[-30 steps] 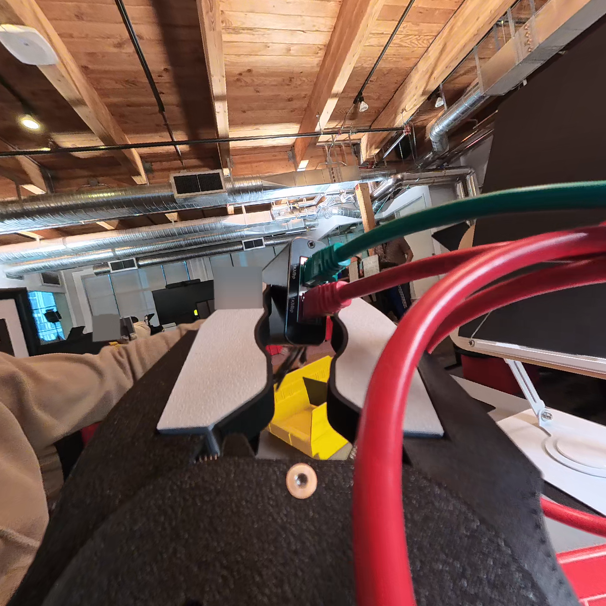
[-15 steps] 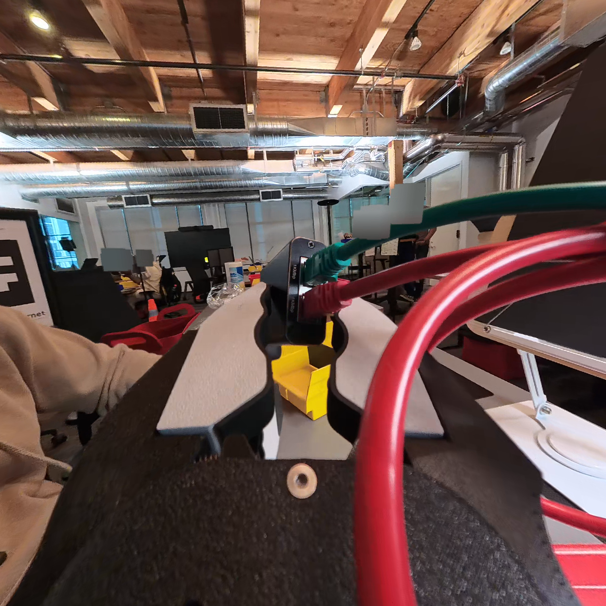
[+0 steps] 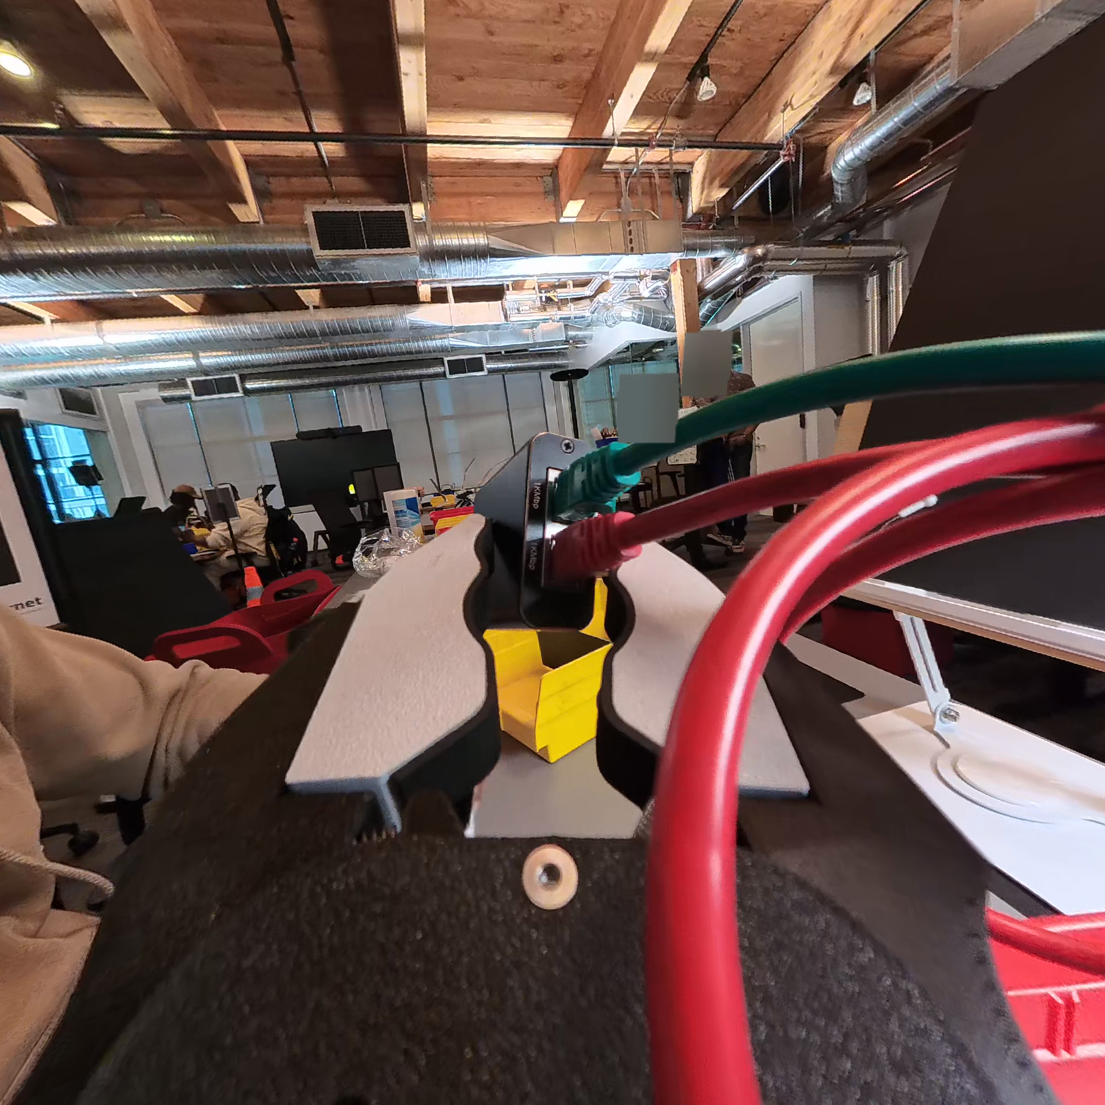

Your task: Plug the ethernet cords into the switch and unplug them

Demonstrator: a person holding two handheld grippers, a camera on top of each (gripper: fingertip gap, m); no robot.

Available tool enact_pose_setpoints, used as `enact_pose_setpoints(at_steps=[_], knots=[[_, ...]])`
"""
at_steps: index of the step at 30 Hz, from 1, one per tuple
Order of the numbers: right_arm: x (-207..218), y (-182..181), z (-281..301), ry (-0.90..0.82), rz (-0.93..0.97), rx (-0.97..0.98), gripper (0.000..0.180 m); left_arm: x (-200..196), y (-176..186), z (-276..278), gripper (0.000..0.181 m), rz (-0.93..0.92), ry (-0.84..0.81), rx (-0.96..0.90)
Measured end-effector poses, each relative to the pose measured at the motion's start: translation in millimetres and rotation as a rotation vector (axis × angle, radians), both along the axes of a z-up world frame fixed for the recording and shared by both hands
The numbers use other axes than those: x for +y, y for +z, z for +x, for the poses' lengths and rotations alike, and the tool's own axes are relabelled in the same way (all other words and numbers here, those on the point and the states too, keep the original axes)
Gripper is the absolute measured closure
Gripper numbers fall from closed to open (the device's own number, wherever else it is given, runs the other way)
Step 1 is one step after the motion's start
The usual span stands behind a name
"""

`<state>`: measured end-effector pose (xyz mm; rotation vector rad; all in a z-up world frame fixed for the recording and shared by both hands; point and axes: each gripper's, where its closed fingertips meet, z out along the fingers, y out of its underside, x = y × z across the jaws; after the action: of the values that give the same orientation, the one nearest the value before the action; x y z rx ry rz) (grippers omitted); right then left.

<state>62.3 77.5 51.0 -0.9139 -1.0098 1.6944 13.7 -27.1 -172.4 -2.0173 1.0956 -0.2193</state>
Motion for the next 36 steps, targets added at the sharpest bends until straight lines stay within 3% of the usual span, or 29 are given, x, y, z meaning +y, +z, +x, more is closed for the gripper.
enact_pose_setpoints(at_steps=[5,9,15,20,24,30,36], knots=[[3.0,3.2,3.3,-0.006,-0.004,0.009,0.146,-43.1,6.4,18.4,0.155,0.067,-0.246,0.114],[7.7,2.4,3.5,-0.017,-0.019,0.007,0.146,-87.5,-7.7,24.5,0.145,-0.013,-0.378,0.189],[12.0,0.8,2.0,-0.012,-0.067,0.007,0.146,-100.4,-46.1,20.9,0.142,-0.02,-0.378,0.378],[12.8,2.2,4.3,-0.016,-0.072,0.008,0.145,-86.3,-43.5,20.9,0.161,0.014,-0.326,0.351],[15.8,3.0,6.1,-0.023,-0.076,0.012,0.145,-70.0,-2.1,21.8,0.173,0.064,-0.203,0.128],[17.9,2.5,6.1,-0.012,-0.105,0.014,0.145,-65.2,79.4,10.9,0.175,-0.082,-0.078,-0.528],[16.7,1.6,5.1,-0.014,-0.096,0.007,0.145,-65.9,44.9,-14.7,0.175,-0.223,0.048,-0.707]])
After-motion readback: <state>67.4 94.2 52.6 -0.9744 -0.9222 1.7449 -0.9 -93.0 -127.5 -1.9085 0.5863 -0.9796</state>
